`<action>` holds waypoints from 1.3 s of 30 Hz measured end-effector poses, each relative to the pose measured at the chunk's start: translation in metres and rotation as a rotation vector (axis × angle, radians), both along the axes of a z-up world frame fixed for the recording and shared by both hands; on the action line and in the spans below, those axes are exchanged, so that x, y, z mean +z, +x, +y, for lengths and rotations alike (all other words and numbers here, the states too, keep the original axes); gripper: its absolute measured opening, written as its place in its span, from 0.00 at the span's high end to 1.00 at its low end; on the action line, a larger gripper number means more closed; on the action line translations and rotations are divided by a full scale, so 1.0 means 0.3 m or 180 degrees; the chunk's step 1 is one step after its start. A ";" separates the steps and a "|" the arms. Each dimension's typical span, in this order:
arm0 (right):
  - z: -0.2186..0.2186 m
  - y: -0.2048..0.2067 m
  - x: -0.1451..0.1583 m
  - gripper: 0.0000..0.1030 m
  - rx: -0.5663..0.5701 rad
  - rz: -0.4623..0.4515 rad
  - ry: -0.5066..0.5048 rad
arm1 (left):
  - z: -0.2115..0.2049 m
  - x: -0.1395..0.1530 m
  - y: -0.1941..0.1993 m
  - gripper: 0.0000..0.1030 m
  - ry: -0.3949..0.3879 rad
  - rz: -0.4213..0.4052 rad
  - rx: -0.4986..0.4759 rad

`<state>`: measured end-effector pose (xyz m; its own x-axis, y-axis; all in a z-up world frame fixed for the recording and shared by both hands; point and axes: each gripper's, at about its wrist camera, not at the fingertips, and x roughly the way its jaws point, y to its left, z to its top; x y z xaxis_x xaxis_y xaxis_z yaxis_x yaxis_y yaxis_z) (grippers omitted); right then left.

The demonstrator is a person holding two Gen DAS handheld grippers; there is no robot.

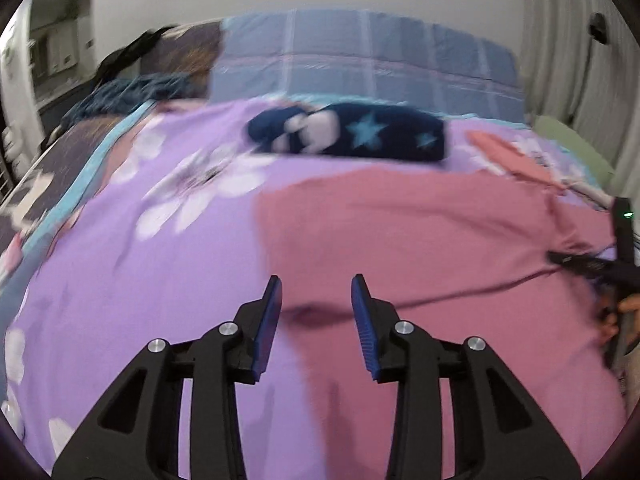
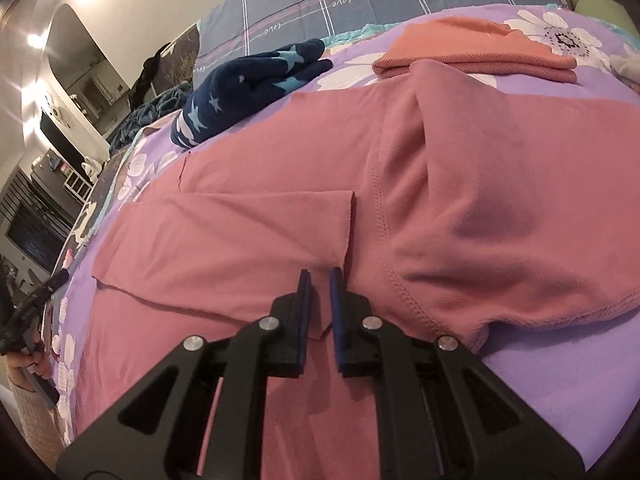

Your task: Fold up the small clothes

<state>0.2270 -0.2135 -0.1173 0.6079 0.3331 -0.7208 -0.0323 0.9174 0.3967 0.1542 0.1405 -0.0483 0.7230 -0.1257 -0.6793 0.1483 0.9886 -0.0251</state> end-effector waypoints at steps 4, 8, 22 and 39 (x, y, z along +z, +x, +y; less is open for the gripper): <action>-0.003 -0.007 0.000 0.91 -0.0013 -0.0026 0.0024 | -0.231 -0.036 0.119 0.53 -0.0063 0.0087 -0.0220; -0.016 -0.013 -0.004 0.91 -0.0016 -0.0045 0.0080 | -0.378 -0.221 0.265 0.50 0.0080 0.0446 -0.0264; -0.486 -0.307 0.333 0.67 -0.1760 -0.0800 0.0007 | -0.412 -0.260 0.287 0.03 0.0327 0.0452 -0.0113; -0.955 -0.382 0.153 0.69 -0.2630 -0.0266 0.0882 | -0.379 -0.262 0.296 0.01 0.0137 0.0498 -0.0092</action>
<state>0.1125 -0.5001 -0.0713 0.7793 -0.0809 -0.6214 0.5613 0.5309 0.6349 0.2430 0.0267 -0.1270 0.6045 -0.1133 -0.7885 0.1744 0.9846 -0.0078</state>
